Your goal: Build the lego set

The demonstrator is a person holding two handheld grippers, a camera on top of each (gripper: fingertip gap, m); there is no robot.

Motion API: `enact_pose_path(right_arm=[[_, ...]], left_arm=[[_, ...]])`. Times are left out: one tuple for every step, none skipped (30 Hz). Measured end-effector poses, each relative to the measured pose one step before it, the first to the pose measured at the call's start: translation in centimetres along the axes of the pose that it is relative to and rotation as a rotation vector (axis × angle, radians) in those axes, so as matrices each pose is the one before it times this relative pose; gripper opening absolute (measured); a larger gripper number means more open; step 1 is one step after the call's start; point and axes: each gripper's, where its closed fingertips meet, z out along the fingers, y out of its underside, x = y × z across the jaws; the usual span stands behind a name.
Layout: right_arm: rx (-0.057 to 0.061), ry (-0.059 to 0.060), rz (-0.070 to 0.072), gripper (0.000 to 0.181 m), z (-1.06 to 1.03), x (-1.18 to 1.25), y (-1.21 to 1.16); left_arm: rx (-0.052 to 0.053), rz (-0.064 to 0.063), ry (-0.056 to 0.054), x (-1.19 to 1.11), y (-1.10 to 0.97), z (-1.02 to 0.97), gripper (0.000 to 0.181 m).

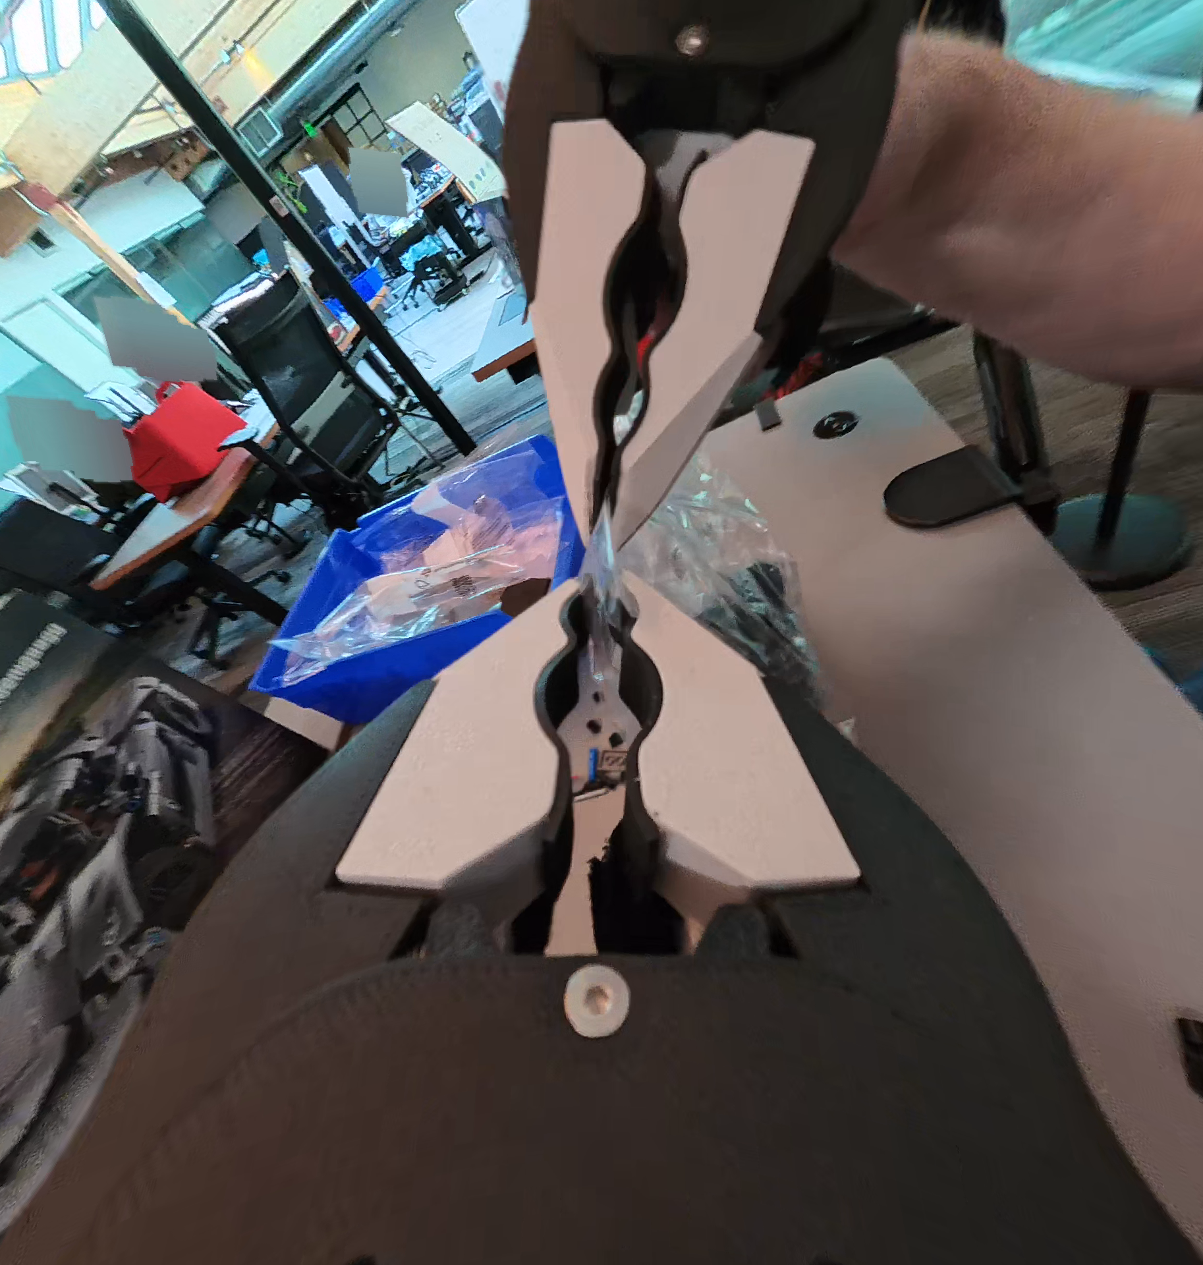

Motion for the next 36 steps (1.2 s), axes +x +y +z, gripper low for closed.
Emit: enact_pose_path(right_arm=[[0.0013,-0.0366,0.0286,0.0,-0.061,-0.049,-0.012],[0.0016,-0.0325,0.0251,0.0,-0.066,0.012,-0.027],[0.0009,-0.0331,0.0264,0.0,-0.029,0.0,-0.025],[-0.0015,-0.0235,0.0217,0.0,-0.034,0.071,-0.002],[-0.0065,-0.0103,0.0078,0.0,-0.009,0.14,0.072],[-0.0183,0.0001,0.0023,0.0,0.063,0.193,0.257],[-0.0268,0.0093,0.0052,0.0,0.102,0.298,0.395],[-0.0259,0.0048,0.0029,0.0,0.168,0.174,0.419],[-0.0172,-0.008,-0.0037,0.0,0.219,-0.075,0.34],[-0.008,-0.0082,-0.0001,0.0,0.219,-0.083,0.221],[-0.0031,-0.0072,0.0103,0.0,0.187,-0.014,0.134],[-0.002,-0.0091,0.0084,0.0,0.143,-0.02,0.11],[-0.0008,-0.0071,0.0025,0.0,0.082,-0.01,0.065],[0.0016,-0.009,0.0033,0.0,0.036,-0.054,0.0],[0.0012,-0.0099,0.0076,0.0,0.003,-0.067,-0.014],[0.0,-0.005,0.0083,0.0,-0.029,0.023,-0.01],[-0.0005,-0.0065,0.0077,0.0,-0.024,0.016,-0.011],[-0.0006,-0.0127,0.0071,0.0,-0.027,-0.066,-0.012],[-0.0012,-0.0108,0.0064,0.0,-0.017,-0.03,0.011],[-0.0017,-0.0076,0.0082,0.0,-0.032,0.025,0.004],[-0.0009,-0.0097,0.0059,0.0,-0.031,-0.008,-0.01],[-0.0005,-0.0098,0.0036,0.0,-0.03,-0.035,0.003],[-0.0013,-0.0063,0.0062,0.0,-0.013,0.011,0.023],[-0.0027,-0.0082,0.0055,0.0,0.008,-0.037,0.047],[-0.0033,-0.0128,0.0017,0.0,0.019,-0.147,0.054],[-0.0025,-0.0098,0.0009,0.0,0.014,-0.119,0.036],[-0.0014,-0.0097,0.0028,0.0,-0.006,-0.126,0.005],[0.0002,-0.0165,0.0046,0.0,-0.009,-0.221,-0.017],[-0.0004,-0.0109,0.0044,0.0,-0.002,-0.103,-0.002],[-0.0005,-0.0074,0.0071,0.0,-0.004,-0.012,0.007],[-0.0002,-0.0094,0.0073,0.0,0.007,-0.014,0.023],[0.0006,-0.005,0.0002,0.0,-0.017,0.011,0.006],[-0.0011,-0.0002,-0.0067,0.0,0.01,-0.008,0.022],[-0.0026,0.0021,-0.0069,0.0,0.021,-0.046,0.043],[0.0009,0.0127,-0.0064,0.0,0.027,0.06,-0.021],[0.0026,0.0229,-0.0114,0.0,0.018,0.148,-0.055]], left_arm=[[-0.0157,0.0355,-0.0197,-0.028,-0.026,-0.032,0.004],[-0.0152,0.0353,-0.0235,-0.087,-0.057,-0.068,0.007],[-0.0164,0.0335,-0.0209,-0.052,-0.048,-0.03,0.008],[-0.0175,0.0286,-0.0167,-0.021,0.01,-0.024,0.01],[-0.018,0.0262,-0.0263,-0.211,0.055,-0.038,0.013],[0.0044,0.0176,-0.0332,-0.383,-0.222,-0.186,0.018],[0.0199,0.0021,-0.0022,-0.094,-0.449,-0.35,0.019],[0.009,-0.0014,-0.0055,-0.233,-0.341,-0.413,0.019],[-0.0082,0.0163,-0.0326,-0.598,-0.081,-0.41,0.019],[-0.0156,0.0286,-0.0171,-0.28,0.061,-0.319,0.019],[-0.0107,0.0187,0.0025,0.064,0.007,-0.245,0.019],[-0.0028,0.0128,0.0022,0.072,-0.107,-0.185,0.019],[-0.0067,0.0193,0.0002,0.074,-0.066,-0.156,0.019],[-0.0188,0.0233,0.0021,0.113,0.1,-0.123,0.02],[-0.0228,0.0281,0.0014,0.17,0.146,-0.096,0.021],[-0.0078,0.024,0.0071,0.303,-0.068,-0.08,0.021],[0.0031,0.0113,0.014,0.381,-0.251,0.014,0.022],[-0.0034,0.0152,0.0153,0.449,-0.175,0.145,0.024],[-0.0284,0.0295,-0.0049,0.226,0.206,0.304,0.024],[-0.0349,0.0305,-0.0045,0.254,0.327,0.35,0.023],[-0.0181,0.0201,0.003,0.327,0.122,0.322,0.022],[-0.0106,0.0134,0.0022,0.252,0.07,0.298,0.021],[-0.0113,0.0145,-0.0116,0.001,0.109,0.236,0.021],[-0.0137,0.0138,-0.0114,-0.048,0.167,0.141,0.02],[-0.0037,0.0079,-0.006,-0.024,0.017,0.028,0.017],[-0.0015,0.0036,-0.0071,-0.091,0.005,-0.015,0.014],[-0.0094,0.0074,-0.0071,-0.099,0.146,-0.004,0.011],[-0.0085,0.0073,0.0002,0.028,0.162,0.026,0.009],[-0.0011,0.0029,-0.0002,0.027,0.056,0.026,0.009],[0.0023,-0.0013,-0.0012,-0.011,-0.003,0.017,0.009],[-0.0003,-0.0052,0.0015,-0.014,0.048,0.044,0.008],[0.0019,-0.0118,0.0023,-0.04,0.046,0.026,0.006],[0.0073,-0.0197,0.0088,0.0,-0.016,0.005,0.004],[0.0146,-0.0307,0.0218,0.131,-0.094,-0.015,0.001],[0.0099,-0.0376,0.0142,-0.056,-0.008,-0.024,0.0],[0.0085,-0.0384,0.0095,-0.153,0.056,0.002,0.0]])
